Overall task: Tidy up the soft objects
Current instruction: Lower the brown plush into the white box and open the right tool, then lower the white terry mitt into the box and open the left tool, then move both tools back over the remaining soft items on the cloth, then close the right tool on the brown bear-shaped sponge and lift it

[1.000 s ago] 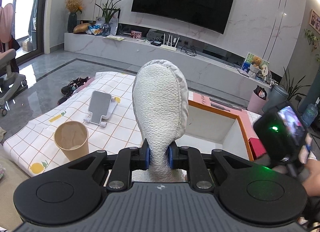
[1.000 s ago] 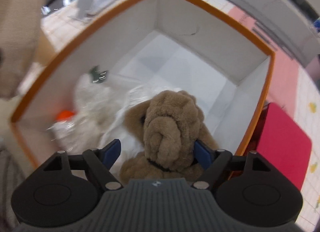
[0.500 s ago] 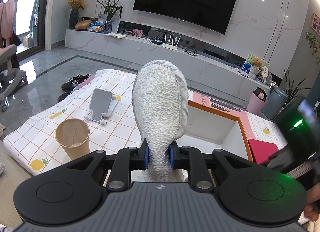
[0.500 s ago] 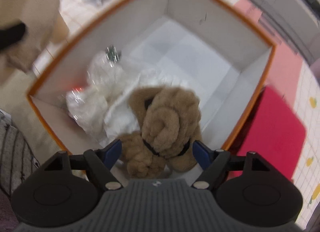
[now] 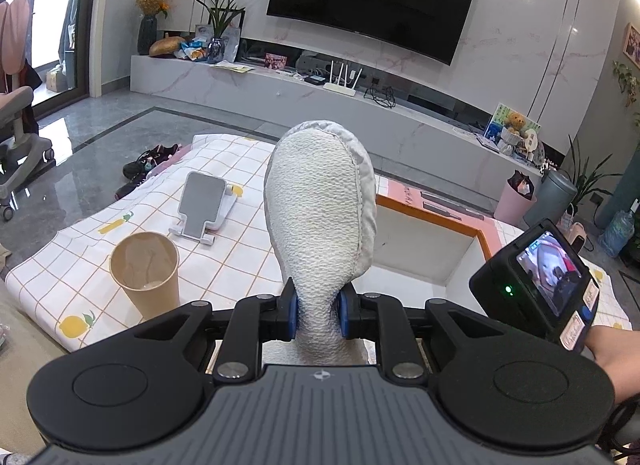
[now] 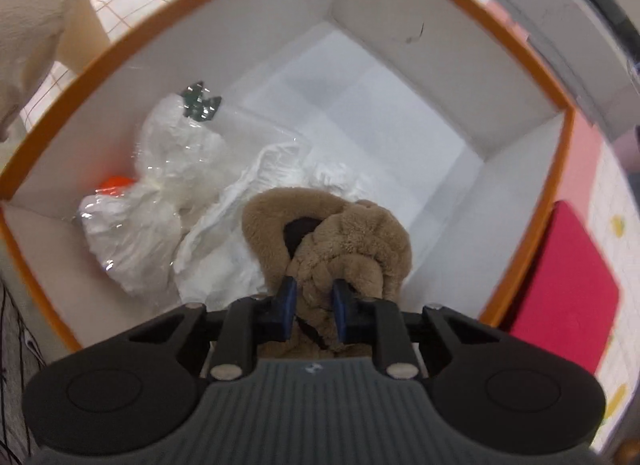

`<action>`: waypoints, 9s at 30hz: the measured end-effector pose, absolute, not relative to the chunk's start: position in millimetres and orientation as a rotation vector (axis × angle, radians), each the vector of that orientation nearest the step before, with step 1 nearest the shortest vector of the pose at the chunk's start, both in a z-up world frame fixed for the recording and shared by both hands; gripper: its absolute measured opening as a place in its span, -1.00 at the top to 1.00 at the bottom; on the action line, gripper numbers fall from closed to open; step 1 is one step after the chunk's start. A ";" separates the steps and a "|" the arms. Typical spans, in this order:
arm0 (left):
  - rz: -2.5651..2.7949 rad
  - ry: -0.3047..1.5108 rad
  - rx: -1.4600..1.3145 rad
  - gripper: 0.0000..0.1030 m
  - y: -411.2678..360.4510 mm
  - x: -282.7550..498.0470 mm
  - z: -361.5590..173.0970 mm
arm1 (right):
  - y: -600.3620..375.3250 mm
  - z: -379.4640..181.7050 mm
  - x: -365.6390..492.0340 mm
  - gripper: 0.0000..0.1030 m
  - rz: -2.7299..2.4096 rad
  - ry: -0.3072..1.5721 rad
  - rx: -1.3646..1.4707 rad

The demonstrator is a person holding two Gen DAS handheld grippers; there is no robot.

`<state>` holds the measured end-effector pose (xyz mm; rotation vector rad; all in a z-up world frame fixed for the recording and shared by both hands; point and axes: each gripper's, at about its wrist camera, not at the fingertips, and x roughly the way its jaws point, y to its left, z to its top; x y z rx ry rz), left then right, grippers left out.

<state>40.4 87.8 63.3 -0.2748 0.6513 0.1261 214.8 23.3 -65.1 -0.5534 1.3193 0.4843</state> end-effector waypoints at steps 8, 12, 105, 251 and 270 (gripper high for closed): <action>0.129 0.674 -0.243 0.59 82.6 43.7 56.9 | 22.2 -61.4 208.2 0.40 0.508 1.284 -0.562; 0.148 0.670 -0.230 0.55 81.4 42.2 58.0 | 10.2 -44.3 196.2 -0.17 0.540 1.238 -0.467; 0.096 0.638 -0.094 -0.74 60.4 113.1 63.5 | -79.5 -10.5 148.8 -0.70 0.468 0.772 -0.059; 0.023 0.634 0.043 -0.64 -327.3 110.3 -70.0 | -453.0 -41.7 135.2 -0.04 -0.233 0.780 0.354; 0.074 0.715 0.080 -0.66 -327.0 145.7 -64.4 | -432.4 -95.1 212.1 -0.94 -0.193 0.965 0.457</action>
